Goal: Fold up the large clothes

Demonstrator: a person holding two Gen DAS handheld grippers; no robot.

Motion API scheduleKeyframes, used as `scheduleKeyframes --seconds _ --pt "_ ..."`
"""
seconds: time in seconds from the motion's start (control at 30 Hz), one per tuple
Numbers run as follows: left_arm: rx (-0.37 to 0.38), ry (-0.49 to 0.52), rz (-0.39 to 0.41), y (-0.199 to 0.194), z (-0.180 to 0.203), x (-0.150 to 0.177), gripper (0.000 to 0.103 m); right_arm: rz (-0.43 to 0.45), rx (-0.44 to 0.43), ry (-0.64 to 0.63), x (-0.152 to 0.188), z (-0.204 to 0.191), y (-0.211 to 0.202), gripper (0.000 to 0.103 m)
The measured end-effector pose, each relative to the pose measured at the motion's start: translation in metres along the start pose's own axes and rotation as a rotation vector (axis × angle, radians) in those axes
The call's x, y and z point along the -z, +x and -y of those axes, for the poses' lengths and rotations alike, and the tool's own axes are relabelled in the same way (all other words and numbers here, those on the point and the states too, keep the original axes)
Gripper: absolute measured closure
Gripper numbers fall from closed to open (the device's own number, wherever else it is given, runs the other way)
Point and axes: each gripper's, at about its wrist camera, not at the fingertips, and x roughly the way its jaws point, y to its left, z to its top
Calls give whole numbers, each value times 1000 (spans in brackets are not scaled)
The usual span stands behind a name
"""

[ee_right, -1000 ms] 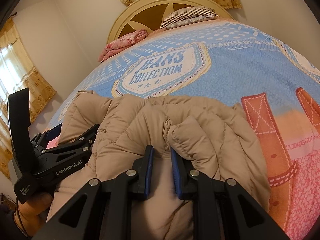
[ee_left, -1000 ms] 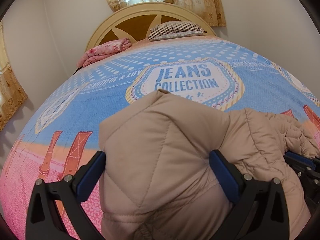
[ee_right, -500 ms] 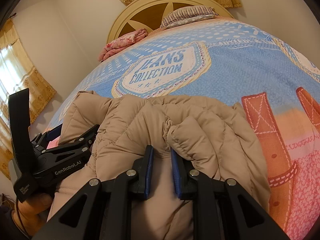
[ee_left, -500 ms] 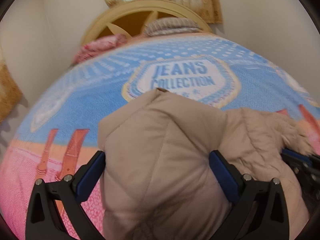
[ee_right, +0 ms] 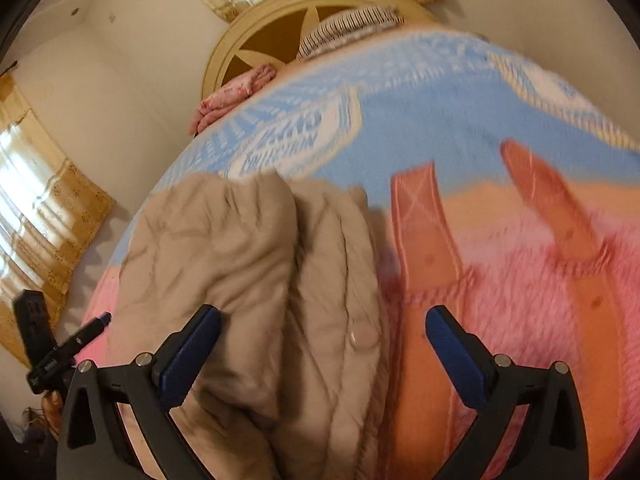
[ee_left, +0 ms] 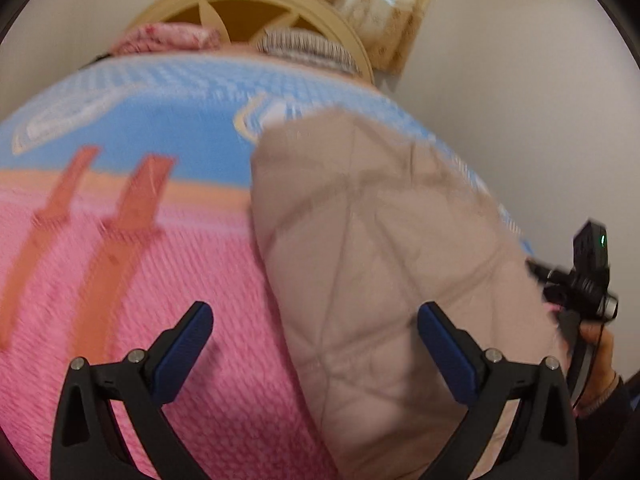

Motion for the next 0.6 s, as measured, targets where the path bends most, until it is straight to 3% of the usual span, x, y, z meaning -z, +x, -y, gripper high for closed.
scheduleKeyframes --seconds 0.13,0.27,0.43,0.5,0.6 --pt "86 -64 -10 9 -5 2 0 -56 -118 103 5 16 13 1" --pt "148 -99 -28 22 -8 -2 0 -102 -227 91 11 9 25 8" --pt "212 -142 -29 37 -7 -4 0 -137 -274 103 11 4 46 16" --pt "234 -104 -12 32 4 -6 16 -135 -295 113 12 0 47 34" --pt "169 19 11 14 26 -11 42 -102 -291 100 17 -9 39 54"
